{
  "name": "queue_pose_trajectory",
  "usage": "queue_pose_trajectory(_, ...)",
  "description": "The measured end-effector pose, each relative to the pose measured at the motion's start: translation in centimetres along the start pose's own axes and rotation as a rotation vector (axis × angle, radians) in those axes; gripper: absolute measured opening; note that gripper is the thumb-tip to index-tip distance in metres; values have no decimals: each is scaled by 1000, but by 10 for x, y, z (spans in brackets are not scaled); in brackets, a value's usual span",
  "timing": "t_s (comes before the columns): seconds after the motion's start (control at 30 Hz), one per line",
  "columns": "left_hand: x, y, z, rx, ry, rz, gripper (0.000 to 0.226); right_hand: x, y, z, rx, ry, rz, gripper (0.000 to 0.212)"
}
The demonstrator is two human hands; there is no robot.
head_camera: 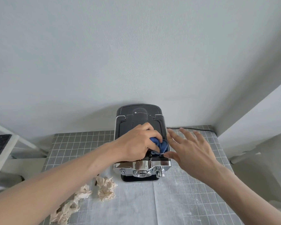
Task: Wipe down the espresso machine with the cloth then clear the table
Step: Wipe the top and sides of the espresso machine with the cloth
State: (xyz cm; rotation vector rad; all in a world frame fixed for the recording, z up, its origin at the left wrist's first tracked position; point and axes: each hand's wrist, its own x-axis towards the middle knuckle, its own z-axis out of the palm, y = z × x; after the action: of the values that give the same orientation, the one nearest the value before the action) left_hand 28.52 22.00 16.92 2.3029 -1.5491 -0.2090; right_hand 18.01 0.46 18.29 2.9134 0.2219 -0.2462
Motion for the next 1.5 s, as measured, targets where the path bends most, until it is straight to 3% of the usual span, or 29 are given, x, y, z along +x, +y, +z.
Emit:
queue_pose_trajectory(0.47, -39, 25, 10, 156, 102, 31, 44, 1, 4, 8, 35, 18, -13, 75)
queue_pose_trajectory(0.7, -24, 26, 10, 279, 225, -163, 45, 0, 3, 4, 39, 4, -12, 75)
queue_pose_trajectory(1.1, -51, 33, 7, 121, 66, -2, 47, -3, 1, -3, 71, -51, -21, 70)
queue_pose_trajectory(1.33, -34, 31, 12, 159, 241, -178, 51, -1, 4, -1, 89, -61, -32, 69)
queue_pose_trajectory(1.5, -52, 42, 14, 97, 155, -45, 36, -2, 5, 1, 76, -46, -19, 67)
